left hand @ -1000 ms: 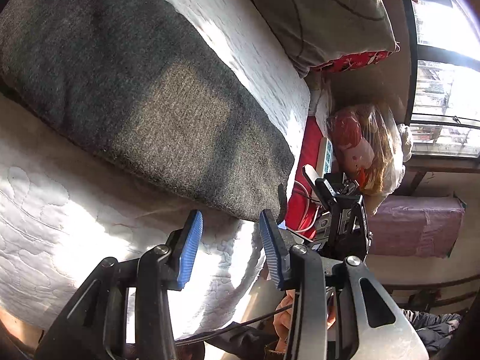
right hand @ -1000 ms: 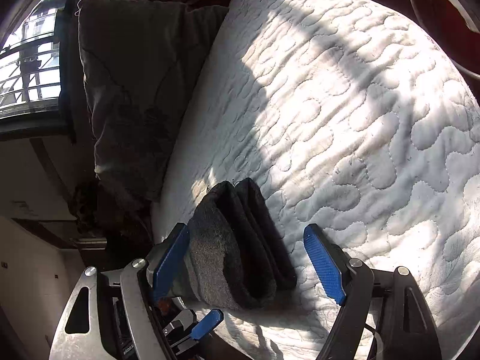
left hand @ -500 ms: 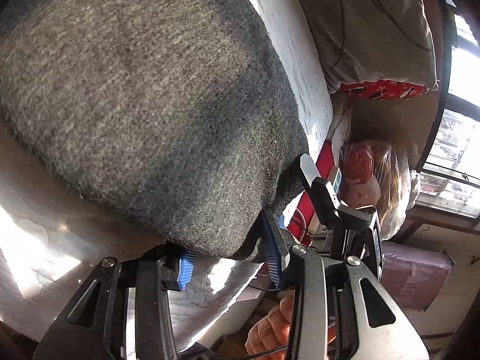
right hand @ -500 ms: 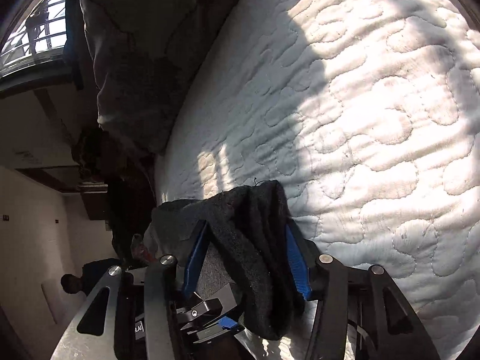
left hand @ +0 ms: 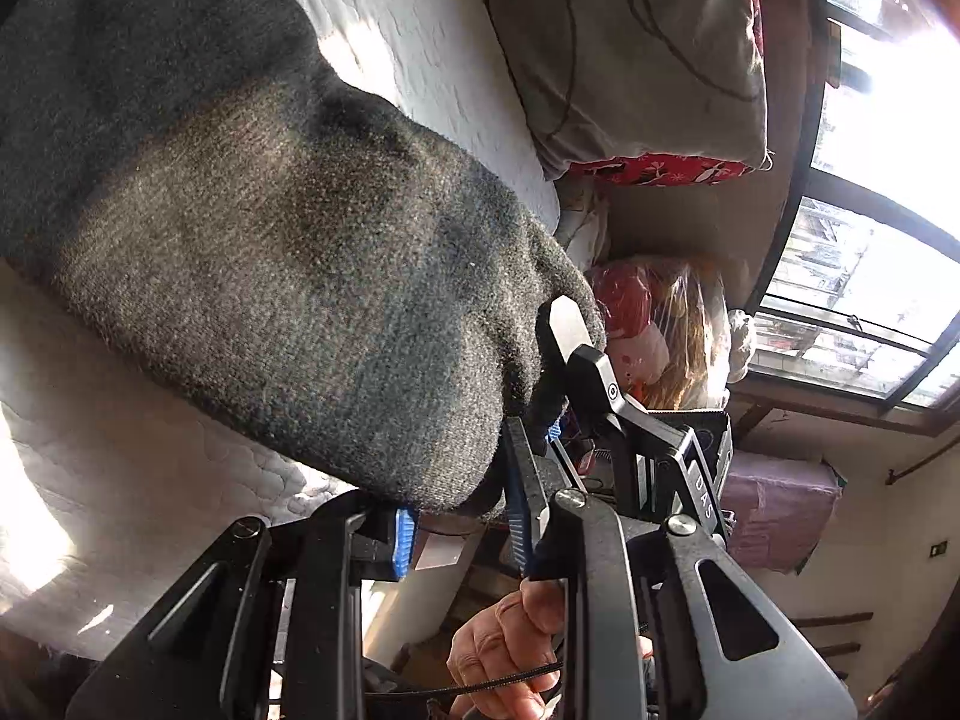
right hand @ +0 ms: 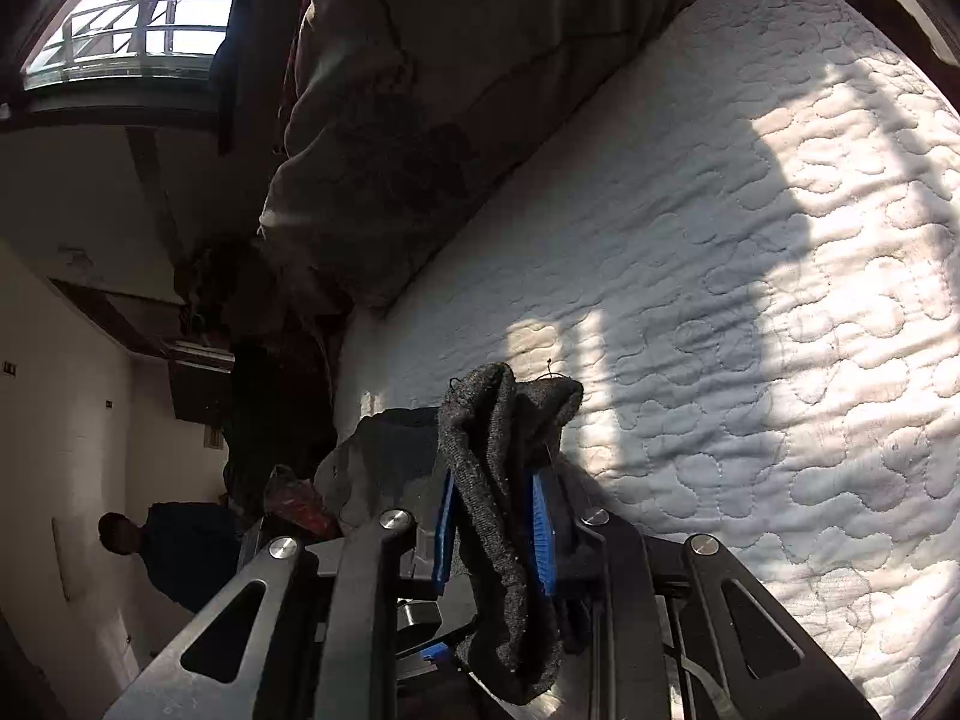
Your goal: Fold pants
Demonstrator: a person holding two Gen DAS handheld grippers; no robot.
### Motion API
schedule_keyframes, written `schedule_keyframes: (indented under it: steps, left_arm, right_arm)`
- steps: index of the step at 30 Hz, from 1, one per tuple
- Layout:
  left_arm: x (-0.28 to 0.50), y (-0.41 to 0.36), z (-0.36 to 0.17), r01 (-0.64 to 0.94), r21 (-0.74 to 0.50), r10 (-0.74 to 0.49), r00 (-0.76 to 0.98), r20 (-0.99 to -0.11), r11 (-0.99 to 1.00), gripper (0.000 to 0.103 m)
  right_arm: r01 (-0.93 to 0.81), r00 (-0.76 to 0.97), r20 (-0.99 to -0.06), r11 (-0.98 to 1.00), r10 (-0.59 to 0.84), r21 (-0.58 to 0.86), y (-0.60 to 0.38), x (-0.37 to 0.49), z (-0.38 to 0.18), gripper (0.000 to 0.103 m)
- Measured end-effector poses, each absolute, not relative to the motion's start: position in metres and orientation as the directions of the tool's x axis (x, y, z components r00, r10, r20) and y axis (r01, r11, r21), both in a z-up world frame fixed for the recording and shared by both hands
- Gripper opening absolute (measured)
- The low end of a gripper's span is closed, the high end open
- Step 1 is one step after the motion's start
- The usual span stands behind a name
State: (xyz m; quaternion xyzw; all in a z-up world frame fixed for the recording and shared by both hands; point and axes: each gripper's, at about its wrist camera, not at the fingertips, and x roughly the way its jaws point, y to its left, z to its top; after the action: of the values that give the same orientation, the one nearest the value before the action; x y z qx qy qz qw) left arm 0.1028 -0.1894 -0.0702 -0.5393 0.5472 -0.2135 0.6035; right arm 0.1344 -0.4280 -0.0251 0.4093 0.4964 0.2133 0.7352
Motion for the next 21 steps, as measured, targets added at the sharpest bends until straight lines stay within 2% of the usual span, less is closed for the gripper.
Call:
schedule_keyframes:
  steps: [5,10,12,15,17,21]
  left_arm:
    - [0.1,-0.138,-0.053,-0.339,-0.909,-0.849,0.379,-0.368,0.242,0.022]
    - [0.098,-0.073,-0.056,-0.38,-0.908,-0.822,0.451,-0.347,0.175,0.022]
    - [0.097,-0.048,-0.063,-0.408,-0.9,-0.809,0.471,-0.351,0.153,0.022]
    - [0.102,-0.018,-0.078,-0.452,-0.883,-0.789,0.492,-0.367,0.129,0.022]
    - [0.106,-0.002,-0.09,-0.482,-0.869,-0.782,0.496,-0.377,0.114,0.023]
    - [0.105,0.034,-0.1,-0.504,-0.85,-0.769,0.481,-0.421,0.151,0.022]
  right_arm:
    - [0.021,0.381,-0.59,0.631,0.712,0.776,-0.373,0.149,0.015,0.021]
    - [0.009,0.319,-0.644,0.677,0.696,0.736,-0.305,0.174,0.023,0.022]
    - [0.016,0.291,-0.665,0.692,0.688,0.722,-0.278,0.183,0.019,0.022]
    - [0.055,0.259,-0.683,0.695,0.683,0.717,-0.242,0.195,0.001,0.028]
    - [0.099,0.244,-0.668,0.667,0.703,0.738,-0.225,0.202,-0.016,0.035]
    - [0.168,0.247,-0.634,0.612,0.733,0.773,-0.196,0.207,-0.054,0.038]
